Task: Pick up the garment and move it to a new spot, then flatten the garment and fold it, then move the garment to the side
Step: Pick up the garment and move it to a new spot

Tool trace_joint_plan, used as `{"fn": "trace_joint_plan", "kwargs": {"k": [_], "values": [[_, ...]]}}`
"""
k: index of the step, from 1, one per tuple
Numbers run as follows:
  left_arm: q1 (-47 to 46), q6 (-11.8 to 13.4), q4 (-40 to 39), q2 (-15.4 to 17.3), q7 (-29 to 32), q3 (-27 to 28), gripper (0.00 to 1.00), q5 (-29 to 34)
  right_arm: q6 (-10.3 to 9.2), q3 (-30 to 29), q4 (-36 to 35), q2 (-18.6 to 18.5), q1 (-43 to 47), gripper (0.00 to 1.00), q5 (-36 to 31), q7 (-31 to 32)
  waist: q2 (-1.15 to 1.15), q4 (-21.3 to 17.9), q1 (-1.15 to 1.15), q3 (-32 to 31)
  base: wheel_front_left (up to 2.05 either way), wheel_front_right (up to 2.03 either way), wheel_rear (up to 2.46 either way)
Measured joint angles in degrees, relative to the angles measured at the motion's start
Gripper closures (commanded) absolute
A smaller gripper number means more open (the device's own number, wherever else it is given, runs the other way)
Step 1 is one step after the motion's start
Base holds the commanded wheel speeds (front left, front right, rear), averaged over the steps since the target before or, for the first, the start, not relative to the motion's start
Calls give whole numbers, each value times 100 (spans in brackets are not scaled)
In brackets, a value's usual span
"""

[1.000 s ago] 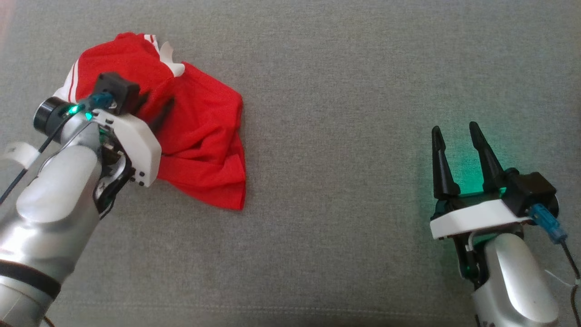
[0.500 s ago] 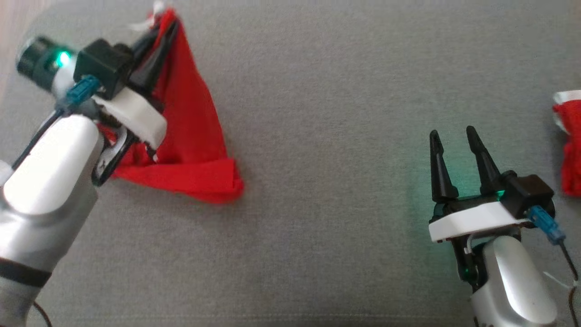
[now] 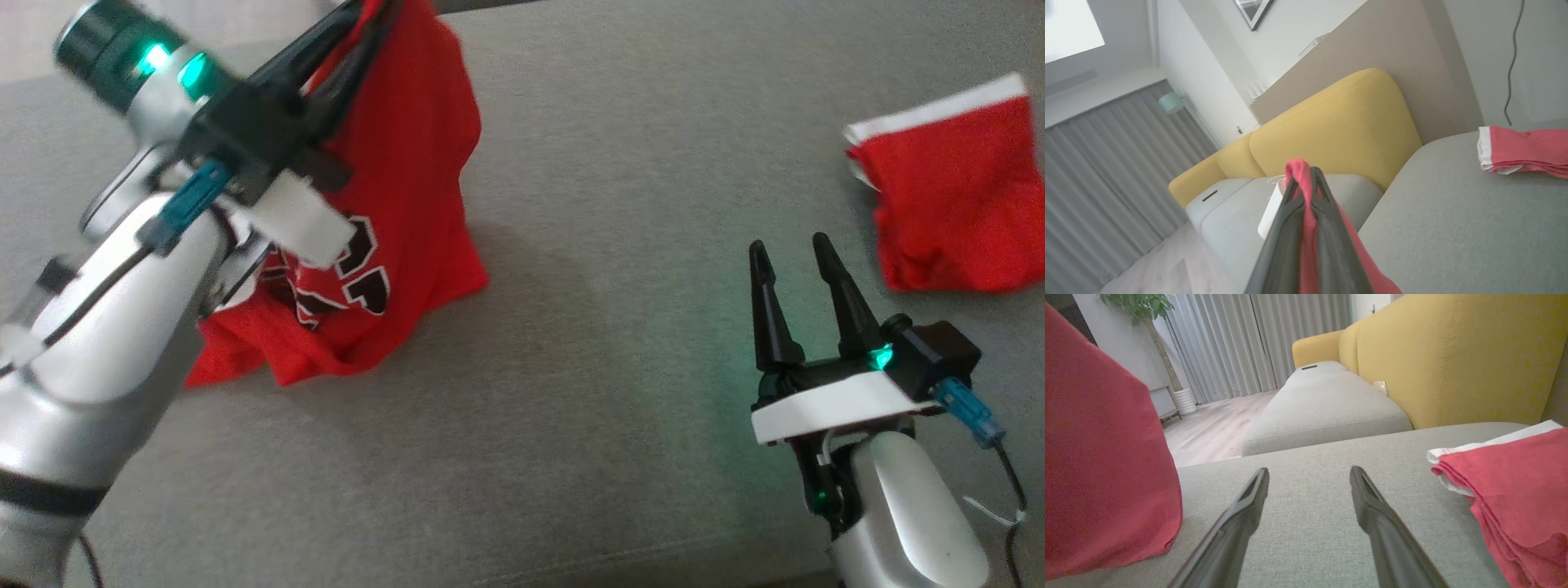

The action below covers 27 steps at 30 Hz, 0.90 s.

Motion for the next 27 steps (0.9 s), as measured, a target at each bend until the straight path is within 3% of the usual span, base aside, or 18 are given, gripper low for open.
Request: {"fn": "trace_joint_plan", "kwargs": {"k": [11, 12, 13, 17, 21, 27], "values": [[-1225, -348, 1090, -912, -1, -346, 100, 102, 0, 353, -185, 0, -154, 0, 376, 0, 0, -1001, 1, 311, 0, 0, 0], [-1308, -349, 1332, -1004, 1, -350, 23, 47, 0, 382, -192, 0, -166, 0, 409, 0, 0, -1078, 1, 343, 0, 0, 0], [-1386, -352, 1604, -1065, 11, -389, 0, 41, 0, 405, -196, 0, -166, 0, 422, 0, 0, -1148, 1, 370, 0, 0, 0], [-1534, -381, 2374, -1189, 7, -393, 0, 40, 0, 410, -207, -1, -165, 0, 461, 0, 0, -1311, 1, 467, 0, 0, 0], [-1529, -321, 2594, -1249, 2, -335, 0, 35, 0, 357, -229, 0, -165, 0, 460, 0, 0, -1235, 2, 499, 0, 0, 0], [-1031, -78, 1606, -1184, 0, 411, 0, -200, 0, 185, -229, -1, -159, 0, 199, 0, 0, -766, 1, 402, 0, 0, 0]]}}
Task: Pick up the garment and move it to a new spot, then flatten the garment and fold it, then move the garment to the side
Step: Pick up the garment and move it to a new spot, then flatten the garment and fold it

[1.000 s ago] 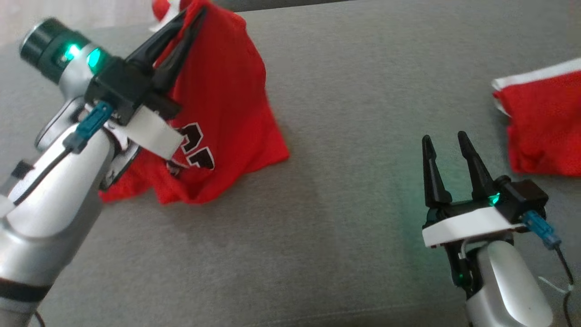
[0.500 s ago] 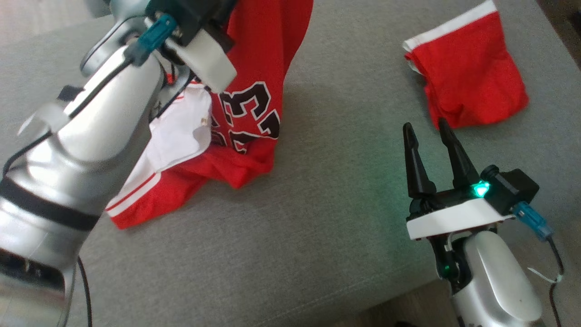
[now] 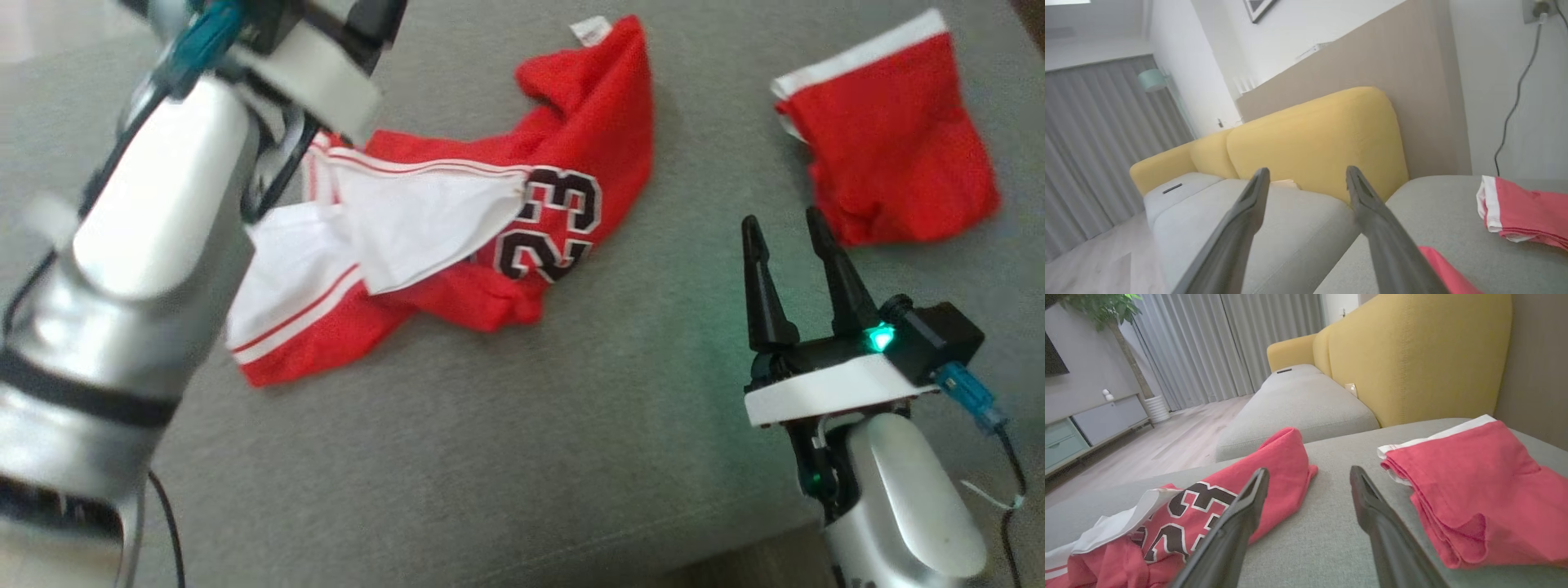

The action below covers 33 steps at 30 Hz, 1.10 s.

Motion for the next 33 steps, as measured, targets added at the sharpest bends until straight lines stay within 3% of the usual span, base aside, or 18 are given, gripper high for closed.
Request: {"fn": "trace_joint_plan", "kwargs": {"k": [9, 16, 22, 33], "values": [[2406, 499, -1570, 127, 0, 1159, 0, -186, 0, -388, -10, 1, 133, 0, -516, -1, 0, 833, -1, -372, 0, 0, 0], [4369, 577, -2224, -368, 1, 1638, 0, -180, 0, -510, 23, 2, 533, 0, -749, 0, 0, 1470, -1, -701, 0, 0, 0], [5182, 450, -2272, -891, 1, 1829, 0, 80, 0, -426, 35, 2, 551, 0, -757, 30, 0, 1826, -1, -885, 0, 0, 0], [5117, 29, -2257, -1215, 1, 2113, 0, 416, 0, -162, 463, 1, 151, 0, -962, 474, 0, 2102, 0, -717, 0, 0, 0]]}}
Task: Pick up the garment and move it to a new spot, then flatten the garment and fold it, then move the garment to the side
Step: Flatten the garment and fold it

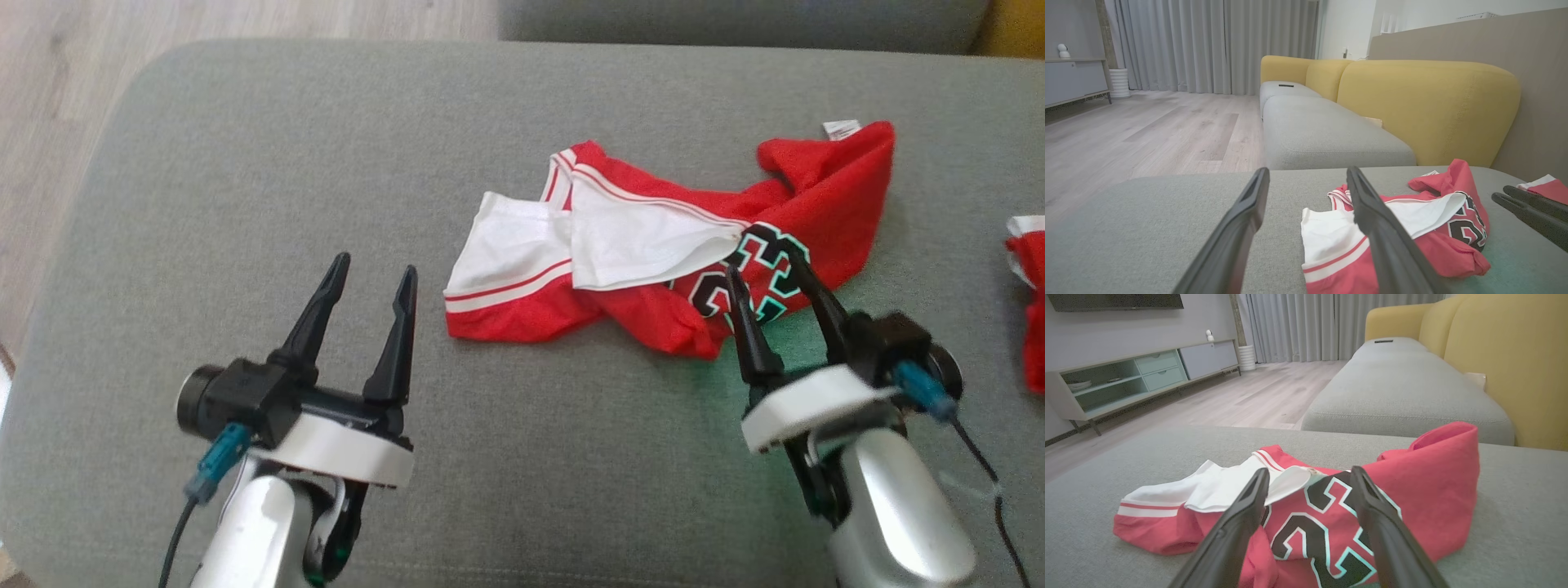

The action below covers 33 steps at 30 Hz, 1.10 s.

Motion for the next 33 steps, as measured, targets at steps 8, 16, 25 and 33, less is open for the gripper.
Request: {"fn": "trace_joint_plan", "kwargs": {"k": [8, 16, 25, 33], "values": [[-154, -144, 107, -102, 0, 10, 0, 65, 0, -21, 939, -10, -831, 0, -205, 372, 0, 210, 1, 278, 0, 0, 0], [-171, -197, 157, -121, 0, 30, 0, 65, 0, 87, 1561, -16, -1186, 17, -205, 348, 0, 323, 1, 428, 0, 0, 0], [-171, -191, 219, -133, 0, 27, 0, 62, 0, 423, 1703, -24, -1559, 100, 165, -5, 0, 205, 0, 355, 0, 0, 0], [-171, -174, 214, -135, 0, -3, 0, 53, 0, 330, 1469, -73, -2236, 100, 544, 70, 0, 175, 0, 250, 0, 0, 0]]}}
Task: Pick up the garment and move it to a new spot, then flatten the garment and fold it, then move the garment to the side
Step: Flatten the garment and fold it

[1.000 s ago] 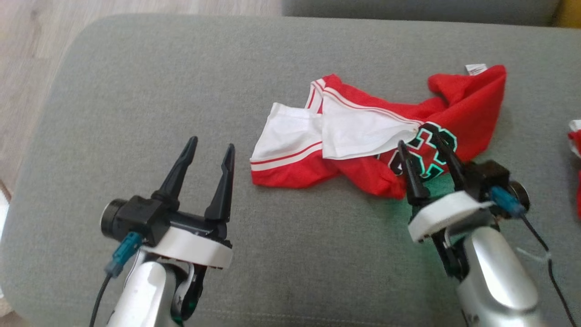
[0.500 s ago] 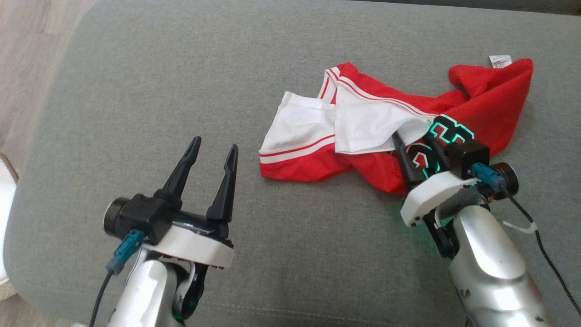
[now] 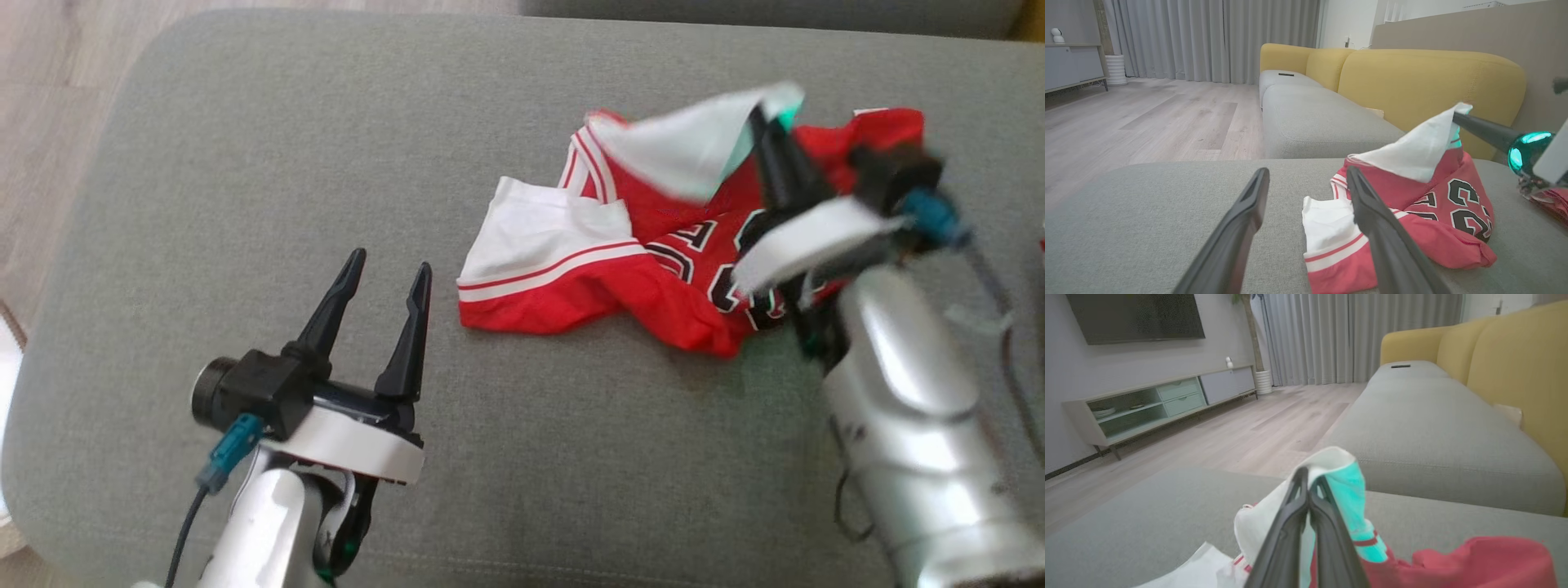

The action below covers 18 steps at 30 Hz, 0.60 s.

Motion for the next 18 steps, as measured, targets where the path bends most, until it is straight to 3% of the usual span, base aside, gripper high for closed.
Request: {"fn": "trace_joint_plan", "kwargs": {"k": [7, 14, 15, 18], "values": [[-15, 38, -51, -2, 0, -145, 0, -115, 0, -323, 107, -446, -782, 100, 177, 380, 0, 210, 0, 154, 0, 0, 0], [-192, 87, -78, -4, 0, -191, 0, -198, 0, -903, 956, -964, -1896, 100, -123, 644, 0, 490, 1, 416, 0, 0, 0], [-212, 87, -78, -4, 0, -192, 0, -198, 0, -1009, 1174, -1069, -2068, 4, -297, 669, 0, 523, 1, 445, 0, 0, 0], [-234, 91, -77, -5, 0, -213, 0, -198, 0, -1180, 1712, -1277, -2384, 0, -649, 692, 0, 590, 1, 480, 0, 0, 0]]}}
